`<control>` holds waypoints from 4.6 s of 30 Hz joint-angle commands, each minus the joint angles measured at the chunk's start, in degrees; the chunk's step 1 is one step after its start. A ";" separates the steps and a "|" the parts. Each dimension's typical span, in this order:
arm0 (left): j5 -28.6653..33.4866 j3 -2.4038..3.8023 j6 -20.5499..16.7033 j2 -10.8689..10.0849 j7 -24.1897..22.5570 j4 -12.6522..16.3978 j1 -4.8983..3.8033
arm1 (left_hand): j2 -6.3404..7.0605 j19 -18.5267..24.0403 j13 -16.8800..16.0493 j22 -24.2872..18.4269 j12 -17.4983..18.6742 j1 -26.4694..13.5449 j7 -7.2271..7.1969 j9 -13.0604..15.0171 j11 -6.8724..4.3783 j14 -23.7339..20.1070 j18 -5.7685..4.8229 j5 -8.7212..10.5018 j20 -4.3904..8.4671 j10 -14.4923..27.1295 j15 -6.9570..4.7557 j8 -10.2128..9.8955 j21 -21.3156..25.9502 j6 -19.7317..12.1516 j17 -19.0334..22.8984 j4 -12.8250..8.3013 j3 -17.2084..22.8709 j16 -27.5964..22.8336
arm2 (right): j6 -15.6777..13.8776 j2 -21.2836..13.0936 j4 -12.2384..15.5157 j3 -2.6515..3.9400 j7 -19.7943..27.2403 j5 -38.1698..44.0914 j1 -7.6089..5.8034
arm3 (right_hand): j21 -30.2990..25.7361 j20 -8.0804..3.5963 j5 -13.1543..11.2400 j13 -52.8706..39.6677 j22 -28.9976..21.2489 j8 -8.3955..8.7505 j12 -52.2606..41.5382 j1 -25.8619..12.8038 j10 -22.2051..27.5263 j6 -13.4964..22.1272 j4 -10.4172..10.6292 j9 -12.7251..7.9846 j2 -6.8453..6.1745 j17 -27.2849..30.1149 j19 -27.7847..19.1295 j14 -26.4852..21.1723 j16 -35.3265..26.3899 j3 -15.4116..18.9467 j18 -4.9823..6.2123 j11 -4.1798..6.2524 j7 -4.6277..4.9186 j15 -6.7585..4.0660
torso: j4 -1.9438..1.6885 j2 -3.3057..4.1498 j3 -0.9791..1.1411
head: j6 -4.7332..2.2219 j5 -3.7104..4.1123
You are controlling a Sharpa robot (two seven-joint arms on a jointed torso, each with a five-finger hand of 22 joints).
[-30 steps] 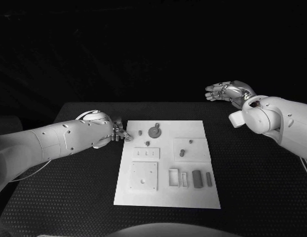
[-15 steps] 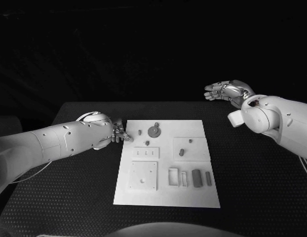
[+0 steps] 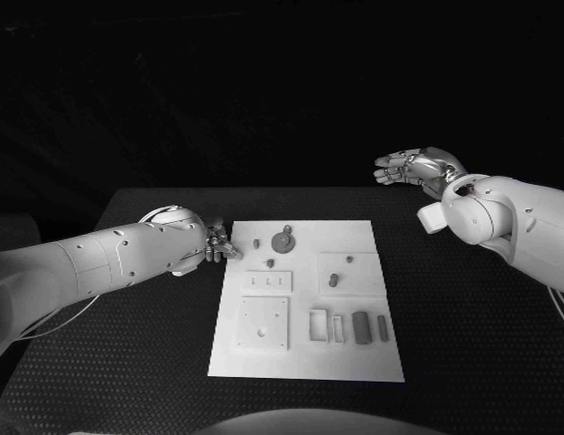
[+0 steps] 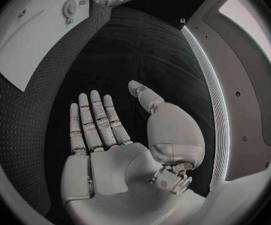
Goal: Assemble the parts on the task board
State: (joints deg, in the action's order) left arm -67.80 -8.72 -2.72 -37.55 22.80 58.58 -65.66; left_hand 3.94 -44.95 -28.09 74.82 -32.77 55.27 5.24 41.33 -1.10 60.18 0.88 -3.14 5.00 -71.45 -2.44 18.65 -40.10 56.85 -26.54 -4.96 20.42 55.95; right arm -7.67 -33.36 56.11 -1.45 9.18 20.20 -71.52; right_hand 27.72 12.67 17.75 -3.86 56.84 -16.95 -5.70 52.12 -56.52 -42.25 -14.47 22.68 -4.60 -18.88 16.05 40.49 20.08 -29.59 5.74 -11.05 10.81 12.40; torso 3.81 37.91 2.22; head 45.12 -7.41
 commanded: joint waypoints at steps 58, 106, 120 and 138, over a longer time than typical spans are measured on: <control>61.82 3.00 23.82 -6.95 -13.91 3.00 -5.30 | -10.68 1.88 0.41 1.33 5.16 1.97 1.13 -4.49 1.50 -0.57 -0.88 -2.74 1.59 0.32 0.98 0.63 3.09 -2.36 -1.57 -11.67 1.82 -1.91 | -1.27 -0.64 3.91 0.01 3.00 24.46 1.47 | -1.15 -0.25 -2.26 -0.22 1.36 -1.59 0.49 7.90 -3.00 -1.98 -2.19 -0.11 -1.33 0.01 0.63 0.41 0.37 -1.70 -0.34 0.60 0.50 0.44 | 0.09 -0.04 0.04 | -3.34 0.47; 71.69 2.50 50.75 -6.61 -14.86 8.23 -4.43 | -12.01 3.84 0.58 1.11 7.04 2.41 1.28 -4.87 1.77 -1.79 -0.88 -0.64 0.73 0.48 1.56 0.87 4.04 -2.64 -2.31 -11.69 1.60 -2.11 | 23.90 3.02 14.06 -0.19 0.78 0.18 3.96 | 18.55 -6.76 -6.25 -52.78 8.57 -1.69 -55.65 10.18 -7.51 -3.17 -2.27 -0.30 1.75 -52.51 35.03 22.22 34.91 1.92 9.26 11.63 -5.08 -15.96 | -0.08 0.03 0.08 | -5.42 2.83; 70.49 2.50 50.67 -6.45 -14.20 8.51 -4.42 | -11.84 3.86 0.58 1.17 7.27 2.75 1.28 -4.73 1.76 -1.86 -0.88 -0.52 0.66 0.38 1.57 0.72 4.00 -2.70 -2.46 -11.70 1.47 -2.02 | 26.12 3.17 15.76 -0.19 0.09 0.73 4.17 | 20.07 -7.21 -6.44 -52.99 9.23 -1.57 -57.88 9.49 -7.31 -3.22 -2.25 -0.33 2.14 -53.51 35.33 22.43 36.33 2.10 9.26 10.98 -4.39 -16.27 | -0.04 0.03 -0.02 | -5.01 2.72; 70.05 2.50 50.63 -6.39 -13.91 8.58 -4.42 | -11.94 3.91 0.56 1.20 7.45 2.98 1.21 -4.52 1.73 -1.90 -0.88 -0.54 0.59 0.25 1.55 0.74 3.98 -2.49 -2.59 -11.71 1.38 -1.95 | 26.86 3.44 16.54 -0.19 -0.07 0.75 4.24 | 20.41 -7.26 -6.51 -52.91 9.34 -1.39 -58.48 9.34 -7.10 -3.00 -2.25 -0.43 2.64 -53.70 35.21 22.32 36.62 2.02 9.26 10.97 -4.38 -16.31 | -0.04 0.02 -0.01 | -4.81 2.37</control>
State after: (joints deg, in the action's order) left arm 2.60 -6.24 46.82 -44.07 8.97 66.99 -70.08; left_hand -7.24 -41.34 -27.56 74.91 -25.68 57.48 7.00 36.07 0.62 58.74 0.88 -3.49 4.10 -71.12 -1.01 19.05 -36.38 53.48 -29.09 -16.68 21.59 53.95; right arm 17.75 -29.97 72.54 -1.64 8.95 21.26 -67.33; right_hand 47.96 5.70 11.32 -56.79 66.12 -18.51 -63.87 61.60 -63.98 -45.51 -16.68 22.31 -2.14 -72.55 51.26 62.83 56.54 -27.68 14.63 0.10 6.15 -3.58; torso 3.72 37.92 2.18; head 40.24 -4.98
